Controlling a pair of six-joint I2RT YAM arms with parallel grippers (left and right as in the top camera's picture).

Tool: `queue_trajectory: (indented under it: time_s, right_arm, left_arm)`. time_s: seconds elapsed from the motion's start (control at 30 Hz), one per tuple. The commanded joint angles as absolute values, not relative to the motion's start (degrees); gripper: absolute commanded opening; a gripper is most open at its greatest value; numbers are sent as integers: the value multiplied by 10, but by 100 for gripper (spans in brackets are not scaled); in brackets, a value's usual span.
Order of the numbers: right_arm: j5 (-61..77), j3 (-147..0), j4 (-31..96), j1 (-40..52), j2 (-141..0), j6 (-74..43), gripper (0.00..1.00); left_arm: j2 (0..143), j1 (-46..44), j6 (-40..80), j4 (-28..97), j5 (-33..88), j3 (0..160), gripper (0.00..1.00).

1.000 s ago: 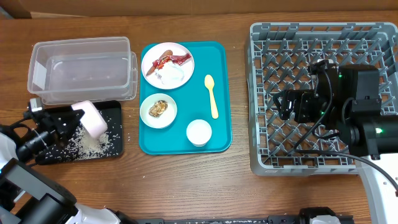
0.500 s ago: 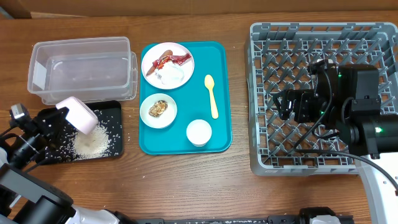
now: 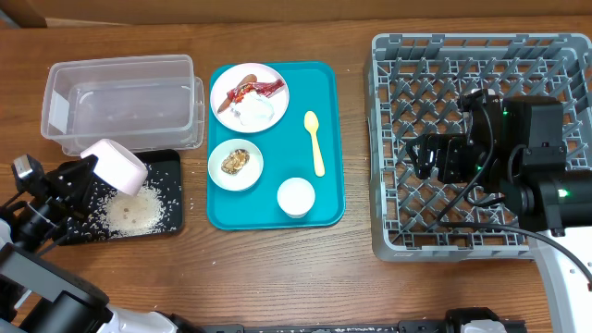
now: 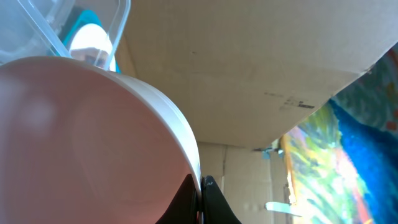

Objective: Sort waste into correct bins and load items into the dishwasher
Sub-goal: 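Tip the bowl with the left gripper to pour rice onto the black tray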

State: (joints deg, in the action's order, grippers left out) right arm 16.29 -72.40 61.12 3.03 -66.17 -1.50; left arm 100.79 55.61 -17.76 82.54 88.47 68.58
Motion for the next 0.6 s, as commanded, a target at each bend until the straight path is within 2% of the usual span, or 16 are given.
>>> queue_trajectory:
  time_s: [0.0, 0.3, 0.4, 0.57]
  right_arm:
    - [166, -739, 610, 29, -662, -17, 100]
    - [166, -739, 610, 29, -663, -17, 100]
    - [166, -739, 609, 29, -663, -16, 100]
    - [166, -739, 608, 29, -663, -17, 100]
  left_arm:
    - [1010, 559, -184, 822, 907, 684, 4]
    - [1004, 538, -202, 832, 905, 702, 4]
    - [995, 494, -236, 863, 905, 753, 4]
    - [990, 366, -246, 881, 880, 921, 4]
